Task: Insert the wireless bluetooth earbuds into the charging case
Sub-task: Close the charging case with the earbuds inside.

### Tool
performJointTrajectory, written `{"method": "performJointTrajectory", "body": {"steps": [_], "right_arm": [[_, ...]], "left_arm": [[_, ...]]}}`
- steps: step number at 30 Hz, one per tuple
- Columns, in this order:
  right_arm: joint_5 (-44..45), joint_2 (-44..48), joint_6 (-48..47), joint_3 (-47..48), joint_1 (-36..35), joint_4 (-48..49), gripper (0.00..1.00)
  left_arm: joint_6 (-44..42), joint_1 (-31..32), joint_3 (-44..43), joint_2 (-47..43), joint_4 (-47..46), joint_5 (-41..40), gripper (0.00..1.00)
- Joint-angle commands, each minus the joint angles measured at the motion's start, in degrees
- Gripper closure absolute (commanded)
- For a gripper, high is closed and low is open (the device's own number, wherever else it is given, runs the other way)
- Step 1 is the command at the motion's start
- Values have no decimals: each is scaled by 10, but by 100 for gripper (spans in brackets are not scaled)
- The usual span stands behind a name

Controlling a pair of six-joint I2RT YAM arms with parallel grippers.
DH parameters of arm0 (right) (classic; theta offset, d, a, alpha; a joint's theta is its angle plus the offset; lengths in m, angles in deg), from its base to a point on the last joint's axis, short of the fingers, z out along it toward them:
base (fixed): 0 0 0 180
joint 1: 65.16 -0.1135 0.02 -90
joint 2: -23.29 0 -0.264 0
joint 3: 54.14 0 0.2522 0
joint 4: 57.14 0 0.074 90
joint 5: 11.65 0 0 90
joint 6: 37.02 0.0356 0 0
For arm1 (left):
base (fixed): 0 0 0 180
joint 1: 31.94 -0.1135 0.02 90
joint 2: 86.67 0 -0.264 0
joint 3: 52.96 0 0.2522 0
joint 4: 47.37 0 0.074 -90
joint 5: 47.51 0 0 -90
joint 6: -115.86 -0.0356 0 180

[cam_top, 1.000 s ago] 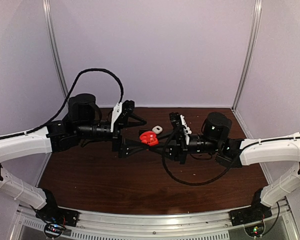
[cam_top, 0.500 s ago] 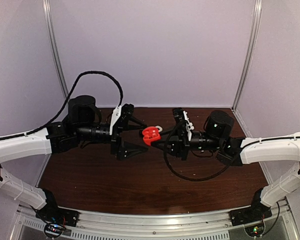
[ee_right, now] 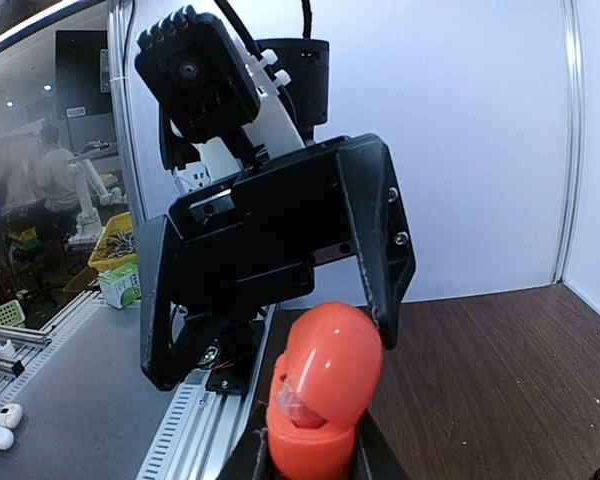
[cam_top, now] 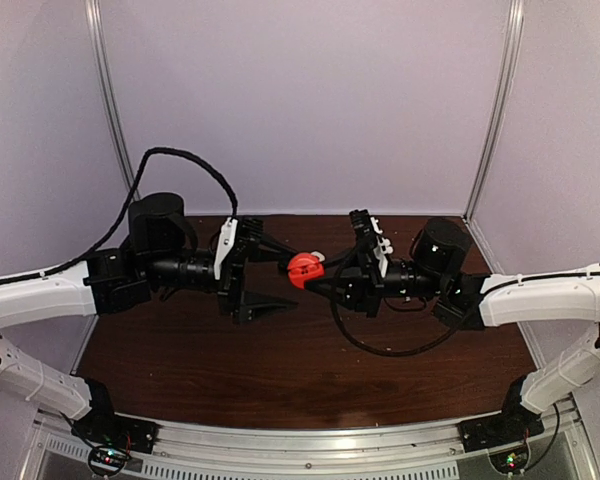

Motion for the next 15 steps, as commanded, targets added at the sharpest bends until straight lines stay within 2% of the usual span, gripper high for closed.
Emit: {"method": "performJointTrajectory", "body": {"steps": [1, 9, 15], "right_arm": [[-2, -10, 37, 1, 9, 40, 100], [-4, -22, 109, 11, 11, 55, 100], [-9, -28, 167, 10, 11, 68, 100]], "left_arm": [[-43, 20, -3, -6, 3, -13, 20], [-122, 73, -27, 17, 47, -176, 21], [-167, 85, -22, 6, 45, -227, 21]]}}
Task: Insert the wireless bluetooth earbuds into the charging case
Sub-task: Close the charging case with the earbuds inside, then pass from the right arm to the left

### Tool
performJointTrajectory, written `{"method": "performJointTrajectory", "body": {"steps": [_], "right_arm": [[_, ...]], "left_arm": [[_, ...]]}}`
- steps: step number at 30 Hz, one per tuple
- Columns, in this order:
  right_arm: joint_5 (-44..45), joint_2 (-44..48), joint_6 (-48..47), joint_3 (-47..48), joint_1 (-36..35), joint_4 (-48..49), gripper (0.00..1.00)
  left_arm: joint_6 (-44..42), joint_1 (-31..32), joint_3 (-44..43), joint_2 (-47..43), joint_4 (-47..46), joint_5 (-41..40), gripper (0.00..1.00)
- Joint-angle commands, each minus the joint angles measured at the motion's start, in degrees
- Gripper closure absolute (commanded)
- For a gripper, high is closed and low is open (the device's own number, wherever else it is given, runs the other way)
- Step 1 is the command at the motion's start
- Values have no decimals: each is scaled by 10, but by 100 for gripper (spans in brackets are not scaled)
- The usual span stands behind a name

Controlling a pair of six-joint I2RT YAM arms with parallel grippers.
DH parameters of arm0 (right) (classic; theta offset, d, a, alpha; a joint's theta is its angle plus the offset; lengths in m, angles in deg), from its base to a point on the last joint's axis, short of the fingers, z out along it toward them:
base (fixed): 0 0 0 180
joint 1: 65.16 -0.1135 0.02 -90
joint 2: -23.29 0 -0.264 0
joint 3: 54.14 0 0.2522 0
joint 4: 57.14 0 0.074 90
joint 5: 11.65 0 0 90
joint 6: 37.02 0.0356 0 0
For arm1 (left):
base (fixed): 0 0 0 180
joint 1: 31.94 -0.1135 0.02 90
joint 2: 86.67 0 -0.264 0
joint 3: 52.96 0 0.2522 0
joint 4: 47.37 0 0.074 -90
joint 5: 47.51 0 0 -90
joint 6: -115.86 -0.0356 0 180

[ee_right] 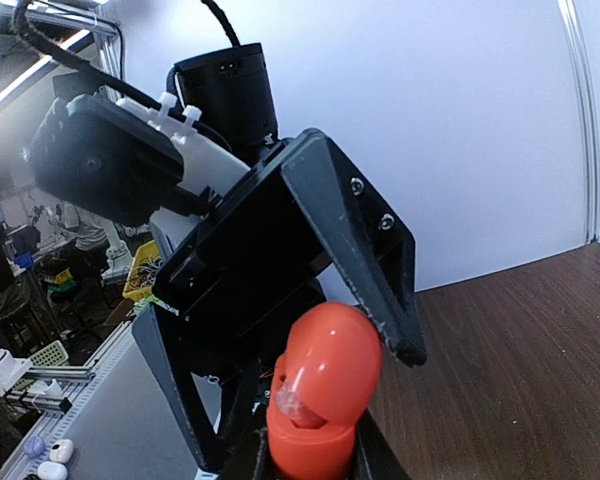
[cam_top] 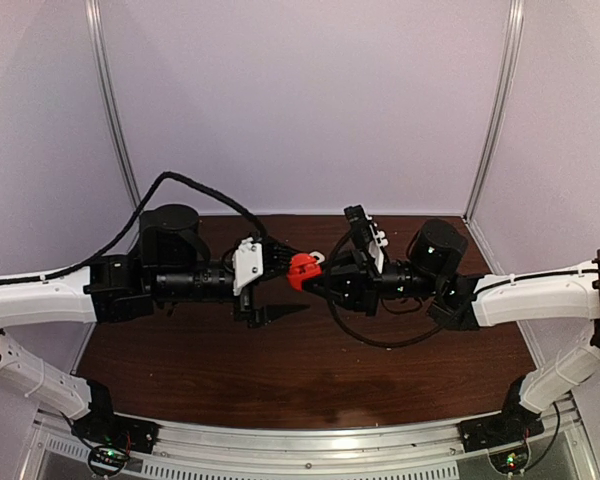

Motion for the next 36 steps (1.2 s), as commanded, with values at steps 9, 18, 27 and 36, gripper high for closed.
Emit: {"method": "performJointTrajectory", "body": {"steps": [9, 18, 27, 36], "right_arm": [[16, -17, 102, 6, 9, 55, 100], [18, -22, 126, 1, 9, 68, 100], [14, -17, 130, -1, 9, 70, 100], [5, -21, 133, 2, 9, 75, 100]], "left_arm": [[-103, 40, -1, -7, 6, -47, 31], [-151, 68, 1, -1, 13, -81, 44], [-169, 74, -5, 19, 42, -98, 45], [-167, 75, -3, 24, 41, -125, 59]]}}
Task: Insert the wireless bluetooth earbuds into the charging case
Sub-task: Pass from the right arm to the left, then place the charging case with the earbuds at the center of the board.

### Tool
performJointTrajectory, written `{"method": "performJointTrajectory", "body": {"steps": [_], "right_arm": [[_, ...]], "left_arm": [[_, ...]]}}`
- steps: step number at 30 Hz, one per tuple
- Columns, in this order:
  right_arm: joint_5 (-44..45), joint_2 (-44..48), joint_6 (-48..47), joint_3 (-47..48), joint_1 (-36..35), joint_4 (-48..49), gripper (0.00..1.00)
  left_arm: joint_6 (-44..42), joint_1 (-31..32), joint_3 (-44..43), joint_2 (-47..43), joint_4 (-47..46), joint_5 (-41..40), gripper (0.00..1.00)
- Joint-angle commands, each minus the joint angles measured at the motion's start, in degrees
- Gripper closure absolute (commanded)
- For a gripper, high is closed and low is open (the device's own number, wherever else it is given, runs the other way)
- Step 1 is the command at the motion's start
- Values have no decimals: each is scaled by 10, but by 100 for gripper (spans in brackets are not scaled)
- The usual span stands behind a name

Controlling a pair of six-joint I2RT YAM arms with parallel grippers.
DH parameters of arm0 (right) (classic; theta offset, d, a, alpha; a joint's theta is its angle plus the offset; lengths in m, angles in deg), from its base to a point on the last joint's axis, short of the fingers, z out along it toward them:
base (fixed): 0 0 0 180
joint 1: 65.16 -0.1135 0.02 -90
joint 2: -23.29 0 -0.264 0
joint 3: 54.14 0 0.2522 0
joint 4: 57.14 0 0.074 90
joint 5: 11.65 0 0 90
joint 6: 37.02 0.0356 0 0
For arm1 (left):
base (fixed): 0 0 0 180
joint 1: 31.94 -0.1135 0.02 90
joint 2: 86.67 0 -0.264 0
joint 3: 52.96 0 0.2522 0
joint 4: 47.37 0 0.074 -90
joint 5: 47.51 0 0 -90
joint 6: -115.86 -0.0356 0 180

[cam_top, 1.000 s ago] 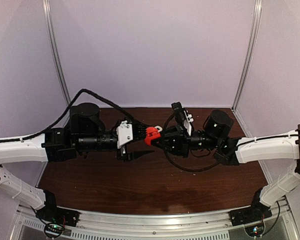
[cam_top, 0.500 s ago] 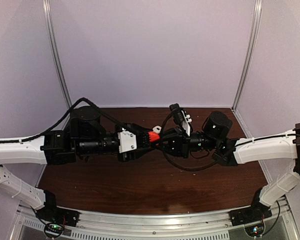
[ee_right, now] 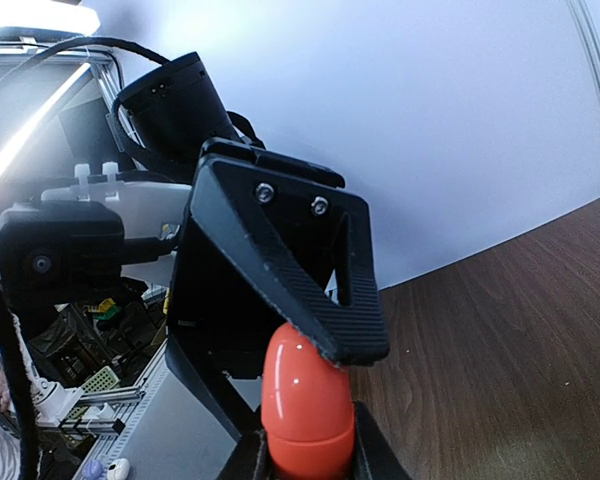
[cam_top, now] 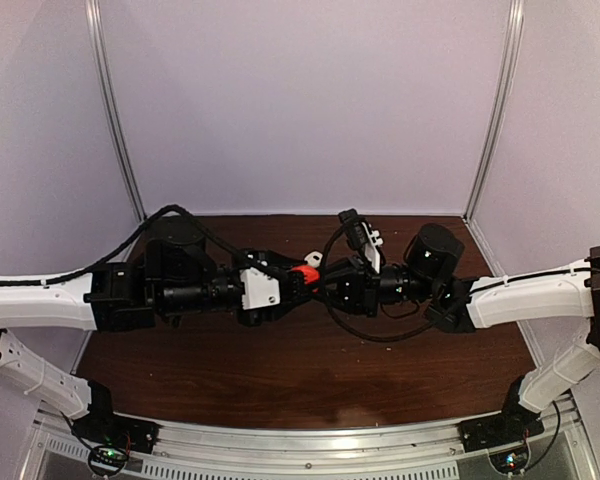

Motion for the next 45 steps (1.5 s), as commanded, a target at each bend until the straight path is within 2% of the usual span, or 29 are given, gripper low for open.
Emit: {"method": "performJointTrajectory", "body": {"steps": [1, 4, 6, 10, 12, 17, 21, 24, 31, 35, 45], "right_arm": [[27, -1, 14, 10, 6, 41, 100], [22, 0, 14, 9, 6, 46, 100], [18, 0, 15, 8, 6, 47, 95], [16, 4, 11, 6, 8, 46, 76], [18, 8, 11, 1, 13, 47, 54], [28, 27, 14, -16, 45, 51, 30], [40, 50, -1, -34, 86, 35, 19], [62, 75, -26, -46, 111, -1, 15], [80, 118, -57, -69, 157, -45, 7], [83, 128, -64, -80, 167, -54, 0], [91, 135, -66, -93, 172, -63, 0]], "left_arm": [[-10, 19, -2, 16, 32, 20, 61], [-2, 19, 1, 14, 29, 15, 67], [7, 18, 6, 11, 20, 11, 69], [44, -2, 16, 3, -2, 34, 74], [73, -20, 27, -5, -22, 51, 75], [157, -88, 66, -24, -76, 126, 77], [246, -153, 109, -24, -138, 175, 77], [310, -188, 125, 8, -179, 175, 77], [431, -254, 117, 120, -217, 104, 78], [463, -296, 84, 184, -207, 93, 78], [509, -381, -19, 345, -162, 127, 76]]}}
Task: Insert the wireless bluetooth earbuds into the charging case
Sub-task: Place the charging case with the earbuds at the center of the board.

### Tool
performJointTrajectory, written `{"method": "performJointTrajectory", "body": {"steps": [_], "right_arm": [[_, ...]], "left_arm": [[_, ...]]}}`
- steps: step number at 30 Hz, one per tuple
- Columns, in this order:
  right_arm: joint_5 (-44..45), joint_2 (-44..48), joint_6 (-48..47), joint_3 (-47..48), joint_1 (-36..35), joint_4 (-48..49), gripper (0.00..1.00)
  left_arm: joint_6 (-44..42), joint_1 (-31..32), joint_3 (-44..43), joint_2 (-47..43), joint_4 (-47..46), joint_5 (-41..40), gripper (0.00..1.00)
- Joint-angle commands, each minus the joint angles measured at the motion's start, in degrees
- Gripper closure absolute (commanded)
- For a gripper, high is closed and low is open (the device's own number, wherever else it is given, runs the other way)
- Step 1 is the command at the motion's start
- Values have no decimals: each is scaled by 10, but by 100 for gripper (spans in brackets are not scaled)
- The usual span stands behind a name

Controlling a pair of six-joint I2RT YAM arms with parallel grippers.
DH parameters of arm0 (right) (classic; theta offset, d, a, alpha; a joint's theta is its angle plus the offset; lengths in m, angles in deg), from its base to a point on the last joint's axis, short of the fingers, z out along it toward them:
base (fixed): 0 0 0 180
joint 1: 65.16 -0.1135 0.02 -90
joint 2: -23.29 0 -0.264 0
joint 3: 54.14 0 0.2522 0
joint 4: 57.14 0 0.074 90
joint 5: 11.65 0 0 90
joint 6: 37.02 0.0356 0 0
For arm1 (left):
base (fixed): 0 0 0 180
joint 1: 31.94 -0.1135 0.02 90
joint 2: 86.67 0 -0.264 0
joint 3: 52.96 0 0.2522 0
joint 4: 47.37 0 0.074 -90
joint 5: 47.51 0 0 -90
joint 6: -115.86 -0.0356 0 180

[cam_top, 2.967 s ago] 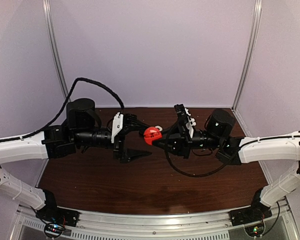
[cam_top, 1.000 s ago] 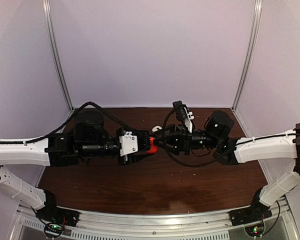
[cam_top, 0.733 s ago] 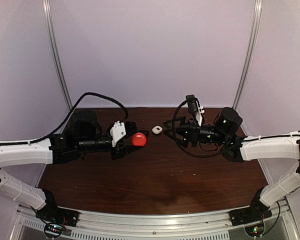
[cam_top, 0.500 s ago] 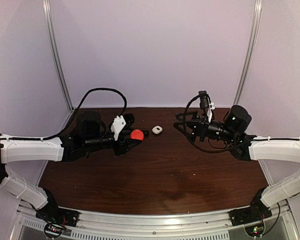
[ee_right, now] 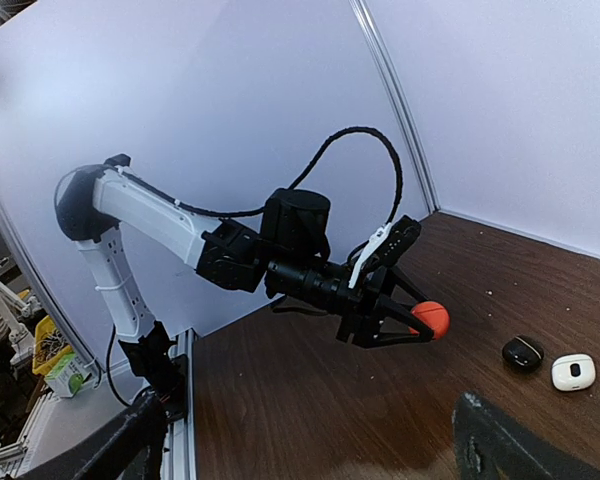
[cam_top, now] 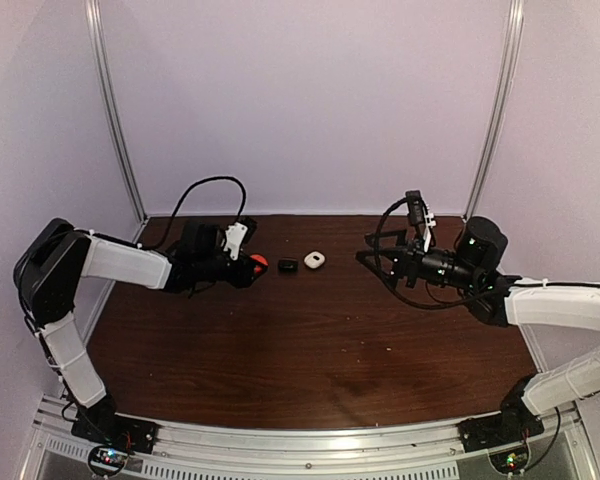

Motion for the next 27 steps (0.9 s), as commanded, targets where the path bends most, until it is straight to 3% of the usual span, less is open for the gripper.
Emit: {"method": "performJointTrajectory", "body": {"steps": [1, 18, 23, 27], "right_arm": [[10, 13, -6, -4, 5, -1, 0], [17, -3, -13, 11, 6, -31, 0], [31, -3, -20, 18, 7, -51, 0], [34, -1, -25, 23, 11, -64, 0]], "left_arm": [[34, -22, -59, 57, 13, 12, 76], [70, -56, -268, 248, 152, 11, 72], [75, -63, -308, 280, 191, 29, 64], [73, -63, -311, 274, 208, 24, 44]]}}
